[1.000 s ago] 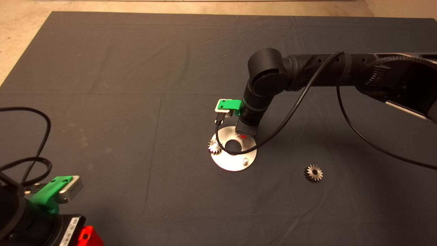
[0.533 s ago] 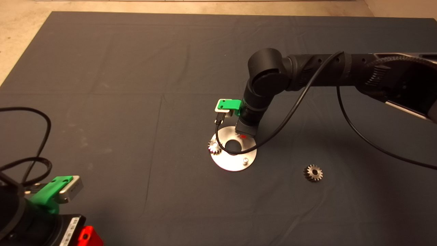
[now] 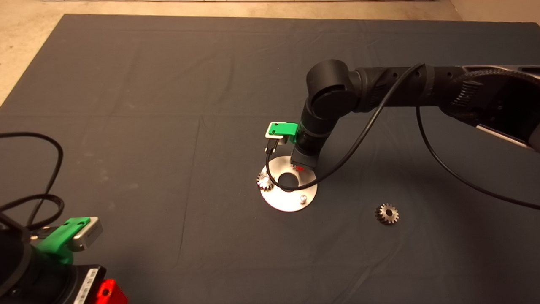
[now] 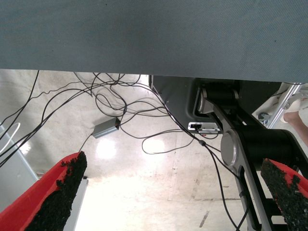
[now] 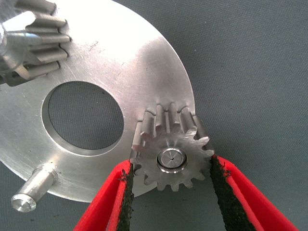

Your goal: Install three planetary gears onto the carrier pins

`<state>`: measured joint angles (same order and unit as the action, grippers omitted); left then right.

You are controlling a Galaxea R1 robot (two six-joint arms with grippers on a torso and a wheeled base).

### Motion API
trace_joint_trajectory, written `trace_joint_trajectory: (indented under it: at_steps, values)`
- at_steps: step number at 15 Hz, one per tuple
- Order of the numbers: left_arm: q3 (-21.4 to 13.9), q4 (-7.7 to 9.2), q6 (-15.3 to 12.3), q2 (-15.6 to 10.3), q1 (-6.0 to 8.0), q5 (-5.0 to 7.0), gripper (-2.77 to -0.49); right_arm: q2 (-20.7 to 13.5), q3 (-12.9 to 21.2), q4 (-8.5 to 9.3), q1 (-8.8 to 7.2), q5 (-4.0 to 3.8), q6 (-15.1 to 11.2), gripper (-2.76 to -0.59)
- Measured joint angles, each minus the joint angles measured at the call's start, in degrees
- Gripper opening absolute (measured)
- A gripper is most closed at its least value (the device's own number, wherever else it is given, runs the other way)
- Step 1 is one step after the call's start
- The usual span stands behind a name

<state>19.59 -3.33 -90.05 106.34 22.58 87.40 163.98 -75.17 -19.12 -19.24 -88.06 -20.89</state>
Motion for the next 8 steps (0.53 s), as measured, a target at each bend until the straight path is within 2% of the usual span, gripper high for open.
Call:
trace_joint_trajectory:
  at_steps: [1, 3, 5, 8]
  values:
    - [0.0, 0.00, 0.0, 0.0, 0.00, 0.00, -0.64, 0.0, 0.0, 0.01, 0.00, 0.02, 0.0, -2.23]
    - [0.0, 0.01, 0.0, 0.0, 0.00, -0.01, -0.64, 0.0, 0.0, 0.02, -0.02, 0.24, -0.1, -2.05]
    - [0.0, 0.02, 0.0, 0.0, 0.00, 0.00, -0.64, 0.0, 0.3, 0.02, -0.02, 0.24, -0.1, -2.05]
    - [0.0, 0.02, 0.0, 0.0, 0.00, 0.00, -0.64, -0.2, 1.1, 0.05, -0.33, 0.34, -0.2, -1.91]
